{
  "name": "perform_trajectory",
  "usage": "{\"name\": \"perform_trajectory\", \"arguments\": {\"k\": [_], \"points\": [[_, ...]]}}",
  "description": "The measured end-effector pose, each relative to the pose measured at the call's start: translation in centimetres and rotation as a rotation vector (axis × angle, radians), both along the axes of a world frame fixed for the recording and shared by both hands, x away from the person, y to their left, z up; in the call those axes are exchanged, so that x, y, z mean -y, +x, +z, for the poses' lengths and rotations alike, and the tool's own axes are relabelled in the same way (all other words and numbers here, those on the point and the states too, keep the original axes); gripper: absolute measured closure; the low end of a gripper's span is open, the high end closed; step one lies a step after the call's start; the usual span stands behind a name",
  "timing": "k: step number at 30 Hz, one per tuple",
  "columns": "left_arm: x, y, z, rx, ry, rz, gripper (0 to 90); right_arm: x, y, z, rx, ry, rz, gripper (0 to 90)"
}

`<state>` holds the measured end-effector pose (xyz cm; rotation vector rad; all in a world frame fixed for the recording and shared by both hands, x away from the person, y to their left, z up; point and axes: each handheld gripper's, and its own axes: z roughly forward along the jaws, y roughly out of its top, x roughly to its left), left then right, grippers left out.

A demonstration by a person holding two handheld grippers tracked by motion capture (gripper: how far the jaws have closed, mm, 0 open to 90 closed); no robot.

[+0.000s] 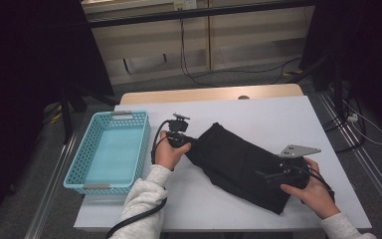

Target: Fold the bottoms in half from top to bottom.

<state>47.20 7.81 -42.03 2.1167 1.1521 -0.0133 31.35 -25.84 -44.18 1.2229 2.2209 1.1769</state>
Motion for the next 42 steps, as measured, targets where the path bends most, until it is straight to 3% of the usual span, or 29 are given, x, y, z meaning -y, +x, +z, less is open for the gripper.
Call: {"name": "perform_trajectory", "arguments": {"k": [11, 24, 29, 30, 34, 38, 42], "points": [[-2.8, 0.8, 0.4, 0.013, 0.009, 0.076, 84.1, -0.4, 0.2, 0.0, 0.001, 0.000, 0.013, 12.9], [-4.6, 1.1, 1.2, 0.046, 0.028, 0.136, 84.1, -0.5, 0.3, 0.0, 0.003, 0.002, 0.016, 12.9], [-4.9, 1.1, 1.1, 0.089, 0.044, 0.159, 82.3, -0.7, 0.4, 0.0, 0.003, 0.002, 0.019, 12.9], [-5.0, 1.1, 1.2, 0.107, 0.046, 0.169, 80.3, -0.7, 0.4, 0.0, 0.006, 0.002, 0.020, 12.9], [-5.2, 0.8, 1.4, 0.135, 0.022, 0.173, 51.0, -1.1, 0.5, 0.0, 0.010, 0.004, 0.023, 13.0], [-4.9, 0.2, 1.1, 0.128, -0.001, 0.139, 41.5, -1.7, 0.7, 0.0, 0.016, -0.002, 0.033, 12.9], [-4.6, -0.5, 0.6, 0.148, -0.027, 0.123, 31.6, -2.5, 1.0, 0.0, 0.018, -0.005, 0.044, 13.0]]}}
